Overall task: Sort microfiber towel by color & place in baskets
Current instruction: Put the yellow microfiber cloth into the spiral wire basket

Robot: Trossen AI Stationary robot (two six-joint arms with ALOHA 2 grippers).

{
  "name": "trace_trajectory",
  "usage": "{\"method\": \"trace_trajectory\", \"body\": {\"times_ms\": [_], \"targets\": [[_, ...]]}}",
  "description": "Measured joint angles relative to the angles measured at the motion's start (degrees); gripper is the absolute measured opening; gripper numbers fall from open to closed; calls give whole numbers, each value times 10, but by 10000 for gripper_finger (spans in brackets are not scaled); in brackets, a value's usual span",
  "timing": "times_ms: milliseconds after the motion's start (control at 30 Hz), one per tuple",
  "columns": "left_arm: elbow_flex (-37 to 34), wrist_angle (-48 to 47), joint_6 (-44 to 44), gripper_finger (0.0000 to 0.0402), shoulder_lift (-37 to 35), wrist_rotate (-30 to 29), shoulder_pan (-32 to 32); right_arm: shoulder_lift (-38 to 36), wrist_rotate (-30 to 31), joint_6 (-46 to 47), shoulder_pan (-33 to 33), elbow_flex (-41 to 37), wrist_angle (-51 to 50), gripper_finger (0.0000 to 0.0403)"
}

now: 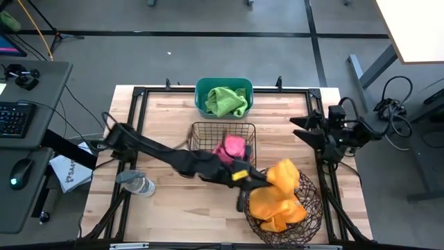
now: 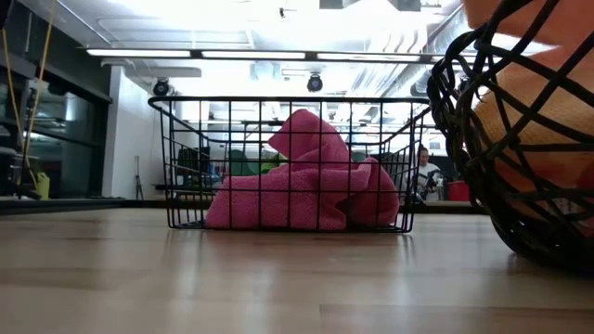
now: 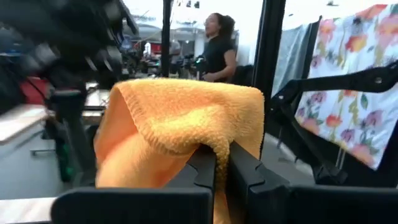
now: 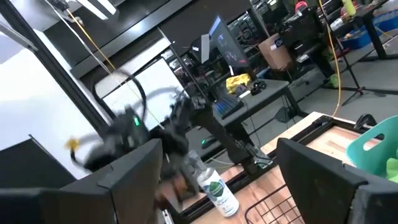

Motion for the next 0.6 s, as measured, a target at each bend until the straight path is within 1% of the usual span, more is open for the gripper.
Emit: {"method": "trace_trajectory", "body": {"times_ms": [100, 200, 333, 433, 533, 600], "targets": [[0, 66, -12, 0, 52, 4, 3, -2, 4, -8, 0, 0, 0, 311], [0, 96, -13, 3, 105, -1, 7, -1, 6, -8, 0, 0, -2, 311], [0, 92, -59, 15, 173, 1, 11, -1, 9, -8, 0, 0, -2, 311], [0, 81, -107, 31, 214, 25, 11, -1, 11, -8, 0, 0, -2, 311], [-1, 60, -153, 55, 233, 53, 11, -1, 19, -7, 0, 0, -2, 311], [-1, 42, -161, 75, 233, 70, 11, -1, 24, -7, 0, 0, -3, 311]]}}
